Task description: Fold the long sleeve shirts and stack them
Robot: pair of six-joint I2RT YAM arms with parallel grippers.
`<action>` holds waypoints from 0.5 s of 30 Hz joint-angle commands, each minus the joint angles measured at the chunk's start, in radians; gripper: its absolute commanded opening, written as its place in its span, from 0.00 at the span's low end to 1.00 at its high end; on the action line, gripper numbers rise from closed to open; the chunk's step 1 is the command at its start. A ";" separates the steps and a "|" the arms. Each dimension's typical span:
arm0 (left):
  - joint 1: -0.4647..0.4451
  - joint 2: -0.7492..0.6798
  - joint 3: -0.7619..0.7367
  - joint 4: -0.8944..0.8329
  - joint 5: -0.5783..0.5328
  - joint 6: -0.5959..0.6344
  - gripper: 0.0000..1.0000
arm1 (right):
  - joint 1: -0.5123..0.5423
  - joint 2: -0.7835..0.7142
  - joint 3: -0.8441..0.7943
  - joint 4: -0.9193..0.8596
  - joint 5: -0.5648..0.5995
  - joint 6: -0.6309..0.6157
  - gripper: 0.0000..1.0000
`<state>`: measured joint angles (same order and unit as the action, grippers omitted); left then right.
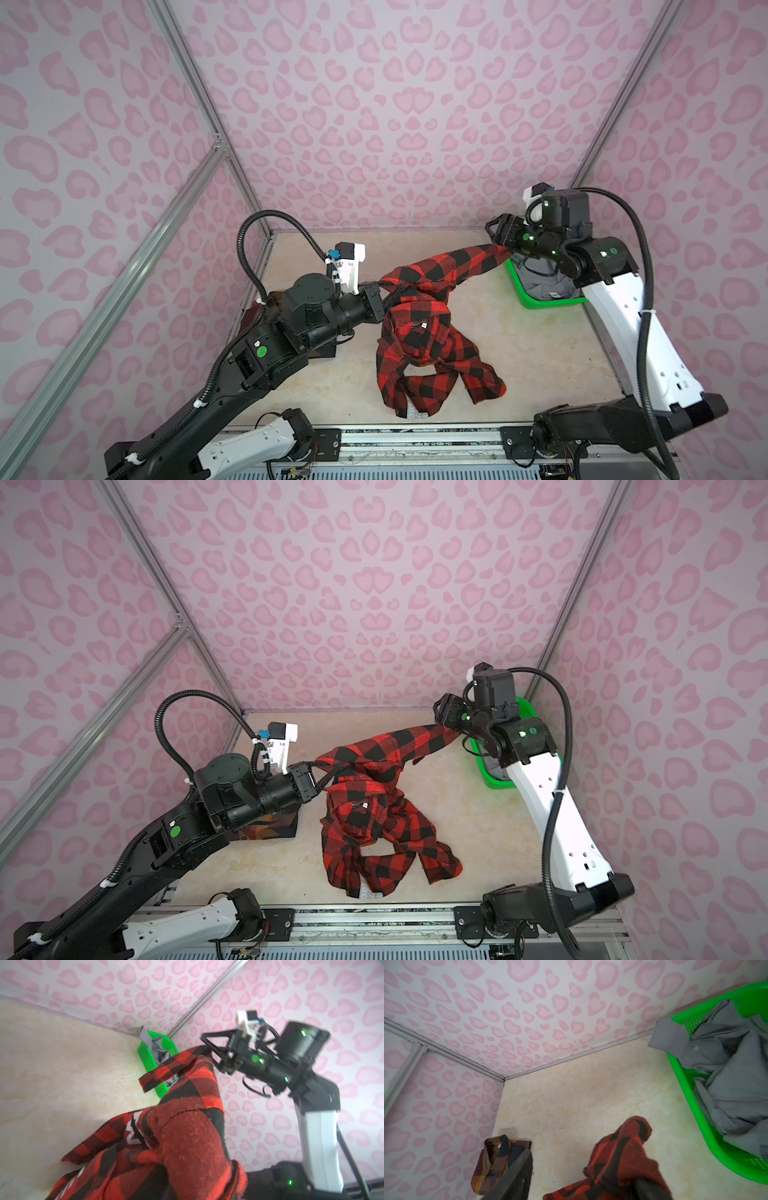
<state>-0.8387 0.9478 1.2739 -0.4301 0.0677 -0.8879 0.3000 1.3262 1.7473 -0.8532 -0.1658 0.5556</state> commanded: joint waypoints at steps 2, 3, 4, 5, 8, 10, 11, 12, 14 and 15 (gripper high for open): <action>0.047 0.044 0.113 -0.028 0.097 -0.146 0.02 | 0.008 -0.145 -0.076 0.063 -0.159 -0.040 0.72; 0.055 0.060 0.140 -0.031 0.094 -0.159 0.02 | 0.014 -0.174 -0.097 0.065 -0.198 -0.039 0.72; 0.062 0.075 0.162 -0.024 0.090 -0.173 0.02 | 0.020 -0.209 -0.122 0.068 -0.237 -0.039 0.74; 0.067 0.089 0.183 -0.015 0.087 -0.188 0.02 | 0.022 -0.237 -0.156 0.063 -0.263 -0.046 0.75; 0.079 0.134 0.254 0.004 0.086 -0.226 0.02 | 0.011 -0.282 -0.198 -0.058 -0.125 -0.108 0.76; 0.079 0.162 0.294 0.001 0.068 -0.244 0.02 | -0.002 -0.307 -0.207 -0.110 -0.086 -0.126 0.76; 0.078 0.175 0.304 0.006 0.059 -0.254 0.02 | 0.001 -0.333 -0.226 -0.093 -0.125 -0.117 0.75; 0.079 0.191 0.316 0.005 0.045 -0.266 0.02 | 0.014 -0.375 -0.271 -0.043 -0.191 -0.082 0.76; 0.078 0.214 0.328 0.012 0.004 -0.295 0.02 | 0.092 -0.457 -0.381 0.053 -0.258 0.014 0.76; 0.079 0.223 0.333 0.015 -0.011 -0.307 0.02 | 0.137 -0.491 -0.414 0.085 -0.241 0.042 0.76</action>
<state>-0.7609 1.1519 1.5856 -0.4686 0.1146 -1.1378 0.3752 0.8921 1.3952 -0.8612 -0.3496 0.5156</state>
